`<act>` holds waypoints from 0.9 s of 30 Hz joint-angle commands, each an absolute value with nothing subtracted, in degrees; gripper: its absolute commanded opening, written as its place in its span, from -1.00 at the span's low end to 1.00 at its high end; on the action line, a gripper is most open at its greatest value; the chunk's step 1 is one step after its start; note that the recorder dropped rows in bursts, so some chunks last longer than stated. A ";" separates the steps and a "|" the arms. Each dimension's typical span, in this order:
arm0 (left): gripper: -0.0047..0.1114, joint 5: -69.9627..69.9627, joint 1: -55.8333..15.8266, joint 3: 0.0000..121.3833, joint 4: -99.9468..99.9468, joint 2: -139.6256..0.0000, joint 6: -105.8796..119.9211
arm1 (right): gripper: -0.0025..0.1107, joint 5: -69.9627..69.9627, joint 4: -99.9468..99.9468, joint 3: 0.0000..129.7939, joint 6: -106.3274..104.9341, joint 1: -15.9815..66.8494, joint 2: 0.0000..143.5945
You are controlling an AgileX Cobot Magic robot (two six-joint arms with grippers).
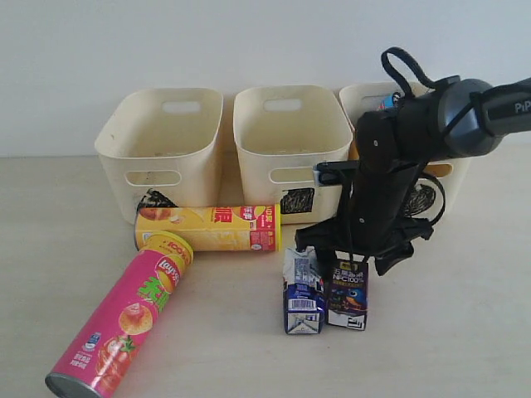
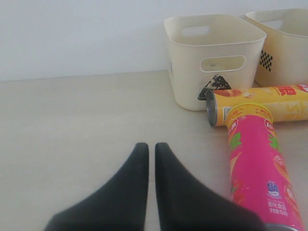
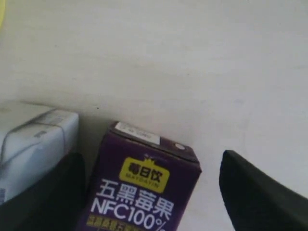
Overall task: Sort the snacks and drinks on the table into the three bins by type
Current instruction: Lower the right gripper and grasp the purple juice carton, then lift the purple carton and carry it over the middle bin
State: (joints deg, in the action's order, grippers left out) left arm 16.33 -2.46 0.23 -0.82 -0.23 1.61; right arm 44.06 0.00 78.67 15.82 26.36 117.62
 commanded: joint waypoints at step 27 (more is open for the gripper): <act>-0.85 16.10 -2.29 0.00 -0.60 0.00 0.87 | -0.96 52.52 -1.06 78.93 2.58 25.78 113.58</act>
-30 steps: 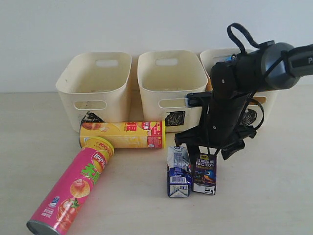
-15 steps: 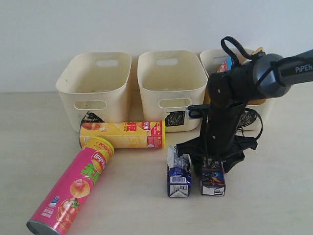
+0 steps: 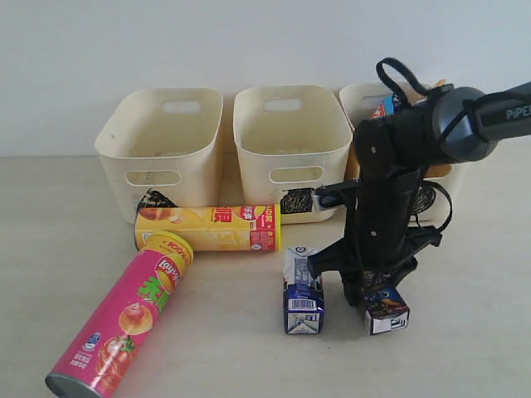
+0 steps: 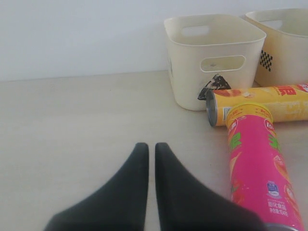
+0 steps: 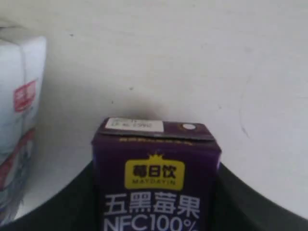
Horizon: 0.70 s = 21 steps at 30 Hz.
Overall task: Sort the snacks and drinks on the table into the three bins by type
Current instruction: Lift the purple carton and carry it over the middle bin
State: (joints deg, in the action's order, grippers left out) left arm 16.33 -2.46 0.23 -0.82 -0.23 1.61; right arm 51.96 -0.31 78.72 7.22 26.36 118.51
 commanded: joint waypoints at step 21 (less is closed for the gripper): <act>-0.85 15.85 -2.29 0.00 -0.60 0.00 0.87 | -0.96 2.97 -1.80 78.93 -3.53 25.07 102.22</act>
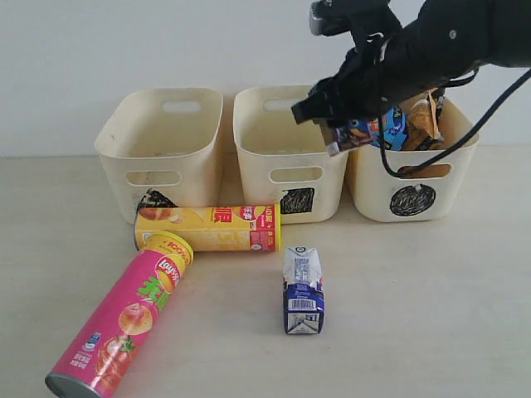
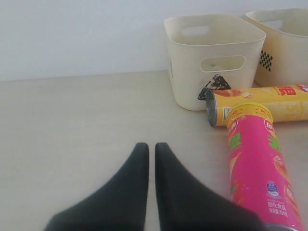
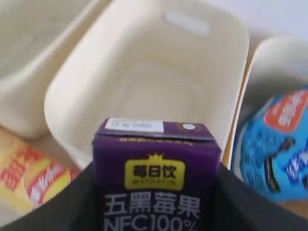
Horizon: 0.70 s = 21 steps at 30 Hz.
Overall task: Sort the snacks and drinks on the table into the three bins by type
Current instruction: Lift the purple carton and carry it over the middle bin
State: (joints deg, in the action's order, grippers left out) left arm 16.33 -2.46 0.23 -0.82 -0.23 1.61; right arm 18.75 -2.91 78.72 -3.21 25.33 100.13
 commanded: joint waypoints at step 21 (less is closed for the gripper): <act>-0.85 16.11 -2.29 0.00 -0.60 0.00 0.87 | -0.96 -6.91 0.00 94.93 -3.39 24.59 123.02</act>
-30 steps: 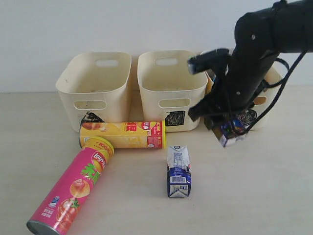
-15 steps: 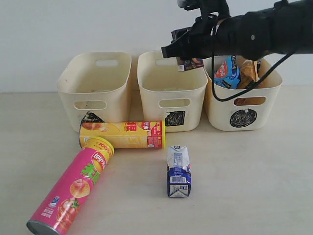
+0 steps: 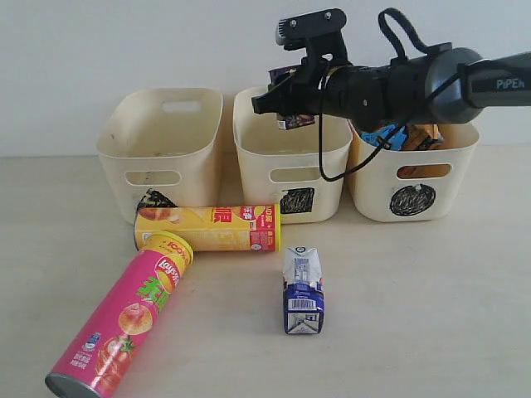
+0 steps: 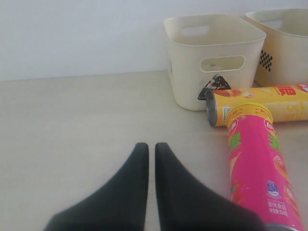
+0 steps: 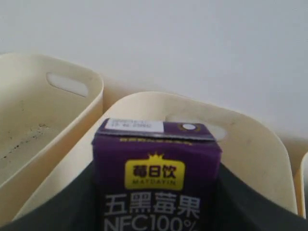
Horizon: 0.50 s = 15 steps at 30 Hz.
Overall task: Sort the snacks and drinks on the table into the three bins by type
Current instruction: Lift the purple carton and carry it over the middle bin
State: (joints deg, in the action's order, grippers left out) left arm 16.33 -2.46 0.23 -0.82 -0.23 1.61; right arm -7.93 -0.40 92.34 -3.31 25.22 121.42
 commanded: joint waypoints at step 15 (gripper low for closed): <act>-0.85 16.11 -2.29 0.00 -0.60 0.00 0.87 | 0.23 -2.91 0.68 96.13 -3.39 23.83 125.17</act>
